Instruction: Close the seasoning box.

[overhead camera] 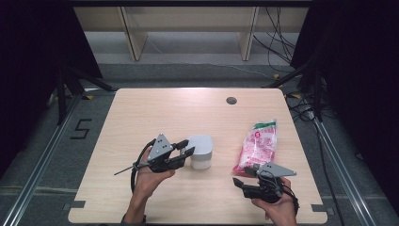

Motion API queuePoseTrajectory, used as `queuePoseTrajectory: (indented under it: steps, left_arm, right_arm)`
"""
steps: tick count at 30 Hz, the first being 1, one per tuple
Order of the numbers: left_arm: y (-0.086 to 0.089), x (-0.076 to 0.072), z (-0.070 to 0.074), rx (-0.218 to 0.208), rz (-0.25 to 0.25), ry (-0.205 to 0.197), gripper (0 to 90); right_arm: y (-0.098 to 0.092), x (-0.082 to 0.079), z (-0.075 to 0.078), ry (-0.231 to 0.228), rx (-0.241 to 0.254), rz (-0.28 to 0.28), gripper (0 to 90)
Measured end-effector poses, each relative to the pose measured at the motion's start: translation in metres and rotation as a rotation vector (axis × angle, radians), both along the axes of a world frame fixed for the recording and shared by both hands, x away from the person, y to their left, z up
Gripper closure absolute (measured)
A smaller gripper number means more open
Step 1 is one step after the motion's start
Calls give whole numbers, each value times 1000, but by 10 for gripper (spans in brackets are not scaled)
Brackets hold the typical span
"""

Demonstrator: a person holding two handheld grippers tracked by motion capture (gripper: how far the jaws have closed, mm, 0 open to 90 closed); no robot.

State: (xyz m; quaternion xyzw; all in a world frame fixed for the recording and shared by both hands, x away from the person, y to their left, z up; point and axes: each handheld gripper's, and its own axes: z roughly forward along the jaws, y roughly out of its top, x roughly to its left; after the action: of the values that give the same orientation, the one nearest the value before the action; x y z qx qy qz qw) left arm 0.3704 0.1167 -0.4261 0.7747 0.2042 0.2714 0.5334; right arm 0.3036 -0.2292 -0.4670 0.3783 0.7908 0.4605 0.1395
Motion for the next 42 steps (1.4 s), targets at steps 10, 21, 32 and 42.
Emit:
queuePoseTrajectory:
  steps: [10,21,32,42]
  left_arm:
    - [1,-4,-2,80,-55,-53,383]
    - [-8,-34,-20,-153,57,191,335]
    - [-9,-42,-28,-131,69,182,308]
    - [-10,-54,-39,-139,83,194,302]
  right_arm:
    - [0,0,0,1,3,0,387]
    - [0,1,-1,-8,7,10,387]
    - [1,1,-2,21,14,6,385]
    - [-2,3,-3,-10,0,24,386]
